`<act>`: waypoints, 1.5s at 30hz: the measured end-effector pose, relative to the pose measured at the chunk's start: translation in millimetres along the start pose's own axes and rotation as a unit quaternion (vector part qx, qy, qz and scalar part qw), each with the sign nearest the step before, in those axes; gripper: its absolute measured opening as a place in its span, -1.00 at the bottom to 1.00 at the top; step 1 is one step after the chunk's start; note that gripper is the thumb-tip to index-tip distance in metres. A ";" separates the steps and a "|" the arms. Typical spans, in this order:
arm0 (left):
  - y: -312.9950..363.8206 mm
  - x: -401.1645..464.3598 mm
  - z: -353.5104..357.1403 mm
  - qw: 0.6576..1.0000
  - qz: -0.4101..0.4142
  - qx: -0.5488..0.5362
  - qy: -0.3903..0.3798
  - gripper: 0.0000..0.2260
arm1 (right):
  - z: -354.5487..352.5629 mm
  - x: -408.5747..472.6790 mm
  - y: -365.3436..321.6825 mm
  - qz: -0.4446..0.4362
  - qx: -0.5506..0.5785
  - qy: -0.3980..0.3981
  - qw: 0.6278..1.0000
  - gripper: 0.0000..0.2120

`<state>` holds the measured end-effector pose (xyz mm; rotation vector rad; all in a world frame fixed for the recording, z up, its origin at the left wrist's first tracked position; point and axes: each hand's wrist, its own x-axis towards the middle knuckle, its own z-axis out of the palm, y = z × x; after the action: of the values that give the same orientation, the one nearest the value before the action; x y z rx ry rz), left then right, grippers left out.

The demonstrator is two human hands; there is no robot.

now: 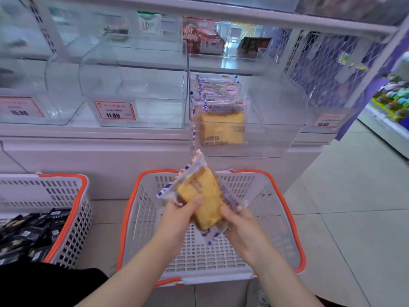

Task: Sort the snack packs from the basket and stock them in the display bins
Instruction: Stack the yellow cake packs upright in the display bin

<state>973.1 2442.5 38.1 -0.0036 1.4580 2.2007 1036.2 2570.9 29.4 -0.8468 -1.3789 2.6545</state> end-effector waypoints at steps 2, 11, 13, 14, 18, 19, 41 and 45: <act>-0.1 2.5 -2.6 0.994 0.045 0.097 0.018 -0.72 | -0.3 -0.5 4.3 -0.014 -0.159 0.069 0.985 -0.55; 42.3 7.4 -6.0 0.737 0.244 0.612 -0.152 -0.84 | 19.2 -19.4 -40.4 -0.487 -0.592 0.000 0.642 -0.80; 49.8 9.9 -4.6 0.734 0.265 0.607 -0.152 -0.79 | 23.9 -21.5 -49.8 -0.476 -0.577 -0.009 0.663 -0.86; 53.5 9.8 -4.0 0.734 0.280 0.601 -0.144 -0.77 | 25.0 -21.2 -55.4 -0.468 -0.560 0.000 0.684 -0.86; 73.3 15.1 -11.0 0.758 0.280 0.584 -0.077 -0.68 | 28.6 -13.7 -76.5 -0.418 -0.430 0.052 0.798 -0.83; 79.9 17.9 -13.4 0.763 0.265 0.586 -0.066 -0.69 | 29.3 -12.0 -80.0 -0.406 -0.401 0.059 0.819 -0.81; 160.1 53.7 68.2 0.917 0.325 0.228 -0.028 -0.81 | 25.9 -5.5 -180.1 -0.288 -0.344 -0.129 0.884 -0.66; 186.4 81.9 89.2 0.903 0.320 0.280 -0.065 -0.85 | 29.5 5.8 -220.4 -0.375 -0.286 -0.072 0.879 -0.67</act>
<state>849.8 2495.6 215.3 0.9160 2.1776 2.0672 970.1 2684.0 209.2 -0.0447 -2.0344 1.7563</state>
